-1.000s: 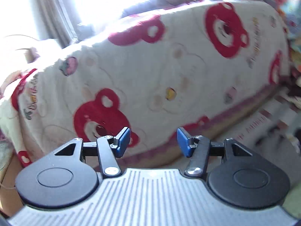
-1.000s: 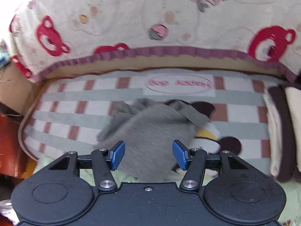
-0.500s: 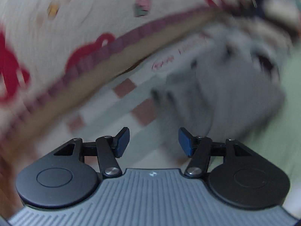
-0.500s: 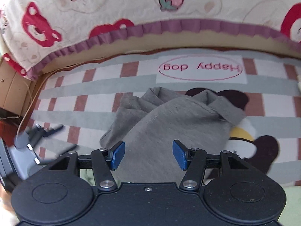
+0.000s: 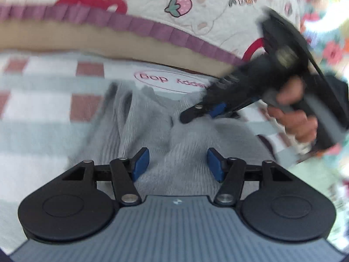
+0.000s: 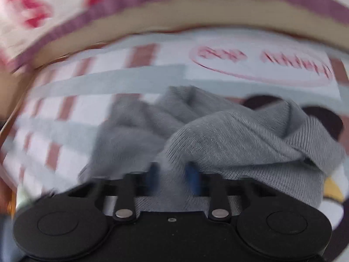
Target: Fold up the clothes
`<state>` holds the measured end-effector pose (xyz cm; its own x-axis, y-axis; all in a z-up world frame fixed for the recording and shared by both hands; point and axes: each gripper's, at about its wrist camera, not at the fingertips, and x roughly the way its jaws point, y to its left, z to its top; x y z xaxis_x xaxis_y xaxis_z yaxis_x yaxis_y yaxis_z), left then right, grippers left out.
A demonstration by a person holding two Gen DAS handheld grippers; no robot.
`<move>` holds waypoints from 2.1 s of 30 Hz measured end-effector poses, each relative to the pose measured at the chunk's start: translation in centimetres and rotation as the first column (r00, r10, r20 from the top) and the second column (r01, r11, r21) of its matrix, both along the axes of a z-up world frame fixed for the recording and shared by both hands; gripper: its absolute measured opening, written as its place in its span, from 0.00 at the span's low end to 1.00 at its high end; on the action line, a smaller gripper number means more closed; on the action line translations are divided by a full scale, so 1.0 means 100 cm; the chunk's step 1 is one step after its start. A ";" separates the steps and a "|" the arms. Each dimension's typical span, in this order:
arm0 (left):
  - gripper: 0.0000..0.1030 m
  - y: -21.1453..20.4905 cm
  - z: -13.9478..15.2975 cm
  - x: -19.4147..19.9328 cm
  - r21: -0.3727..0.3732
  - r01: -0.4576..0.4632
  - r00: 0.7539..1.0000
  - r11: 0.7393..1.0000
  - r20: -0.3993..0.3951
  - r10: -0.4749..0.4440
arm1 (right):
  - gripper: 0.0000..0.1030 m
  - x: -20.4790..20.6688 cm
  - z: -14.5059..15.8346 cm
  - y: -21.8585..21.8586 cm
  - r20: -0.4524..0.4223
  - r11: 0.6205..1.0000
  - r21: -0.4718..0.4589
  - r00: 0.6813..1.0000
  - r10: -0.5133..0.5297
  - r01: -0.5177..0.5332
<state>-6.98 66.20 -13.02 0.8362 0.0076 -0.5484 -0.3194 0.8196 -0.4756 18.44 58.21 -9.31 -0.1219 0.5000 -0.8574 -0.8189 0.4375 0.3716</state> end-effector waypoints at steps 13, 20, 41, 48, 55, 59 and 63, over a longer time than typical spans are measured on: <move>0.36 -0.037 -0.006 0.012 -0.039 0.227 0.969 0.973 0.108 -0.222 | 0.20 -0.007 -0.016 -0.148 -0.200 0.950 0.266 0.973 -0.113 0.164; 0.27 -0.041 0.003 0.004 0.004 0.225 0.965 0.974 0.140 -0.223 | 0.65 0.013 0.057 -0.112 0.068 0.969 0.246 0.997 -0.035 0.017; 0.19 -0.036 -0.014 -0.021 -0.112 0.058 0.995 0.992 -0.076 -0.067 | 0.29 -0.045 0.018 0.014 0.160 0.987 0.068 0.978 0.132 -0.145; 0.24 -0.024 -0.003 -0.029 -0.124 0.038 0.997 0.992 -0.061 -0.045 | 0.69 -0.030 0.015 0.017 0.114 0.987 -0.122 0.989 -0.095 0.108; 0.36 -0.003 0.023 -0.046 -0.024 -0.055 0.997 0.998 0.052 0.056 | 1.00 -0.032 -0.027 0.021 0.030 0.977 -0.185 0.994 -0.104 0.108; 0.36 0.015 0.010 -0.032 0.040 -0.090 0.995 0.995 0.046 0.088 | 0.90 -0.042 -0.028 0.032 0.220 0.988 -0.156 0.975 0.029 0.005; 0.40 0.029 -0.022 -0.008 -0.105 -0.073 0.997 0.992 0.017 0.075 | 0.32 -0.047 -0.015 -0.005 0.301 0.998 -0.038 0.953 -0.038 0.052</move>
